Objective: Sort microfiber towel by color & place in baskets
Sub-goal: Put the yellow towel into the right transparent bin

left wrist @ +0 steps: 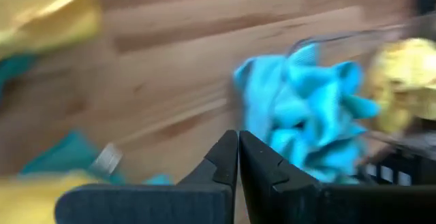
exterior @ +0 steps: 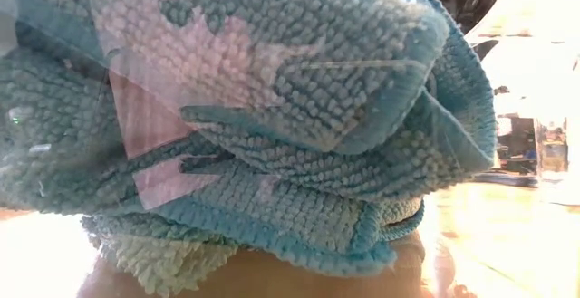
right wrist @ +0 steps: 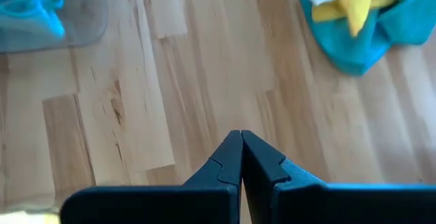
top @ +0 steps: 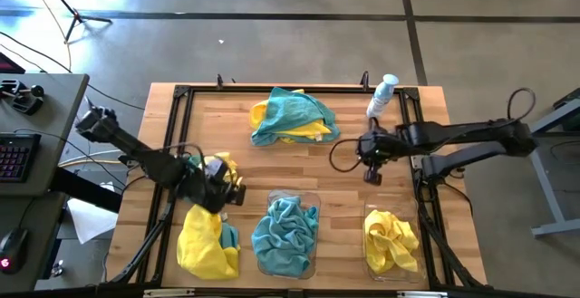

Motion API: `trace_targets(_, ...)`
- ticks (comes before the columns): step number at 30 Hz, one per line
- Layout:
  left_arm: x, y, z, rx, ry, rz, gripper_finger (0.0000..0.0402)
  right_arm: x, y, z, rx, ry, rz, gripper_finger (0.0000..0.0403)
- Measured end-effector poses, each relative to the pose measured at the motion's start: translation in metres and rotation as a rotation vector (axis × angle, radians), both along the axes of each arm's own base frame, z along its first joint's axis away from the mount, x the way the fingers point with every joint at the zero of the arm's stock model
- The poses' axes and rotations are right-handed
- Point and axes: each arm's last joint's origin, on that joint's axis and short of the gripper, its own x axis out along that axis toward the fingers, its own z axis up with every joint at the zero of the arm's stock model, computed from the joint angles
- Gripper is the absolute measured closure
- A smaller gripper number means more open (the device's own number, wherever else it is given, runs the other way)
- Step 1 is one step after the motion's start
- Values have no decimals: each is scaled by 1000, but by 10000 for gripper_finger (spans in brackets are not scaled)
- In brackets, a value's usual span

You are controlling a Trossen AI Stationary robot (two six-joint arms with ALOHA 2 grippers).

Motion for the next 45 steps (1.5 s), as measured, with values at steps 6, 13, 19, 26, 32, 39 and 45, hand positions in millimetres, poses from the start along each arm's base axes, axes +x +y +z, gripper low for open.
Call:
trace_targets(6, -9, -34, 3, 16, 203, 173, 401, -13, -7, 12, -33, -54, 29, 403)
trace_targets(13, -8, -61, -16, -48, 336, 144, 400, -18, -10, 15, -12, -74, 55, 403)
trace_targets(19, -4, -66, -22, -80, 362, 134, 370, -18, -10, 15, -13, -72, 58, 403)
trace_targets(26, -18, -67, -23, -81, 506, 120, 306, -18, -10, 15, 1, -74, 34, 403)
trace_targets(32, -24, -68, -32, -74, 553, 114, 266, -18, -9, 15, 44, -81, -37, 403)
trace_targets(39, -27, -70, -61, -90, 534, 81, 258, -16, -9, 16, 106, -116, -136, 403)
trace_targets(45, -30, -70, -76, -121, 580, -22, 333, -10, -9, 20, 141, -193, -185, 403)
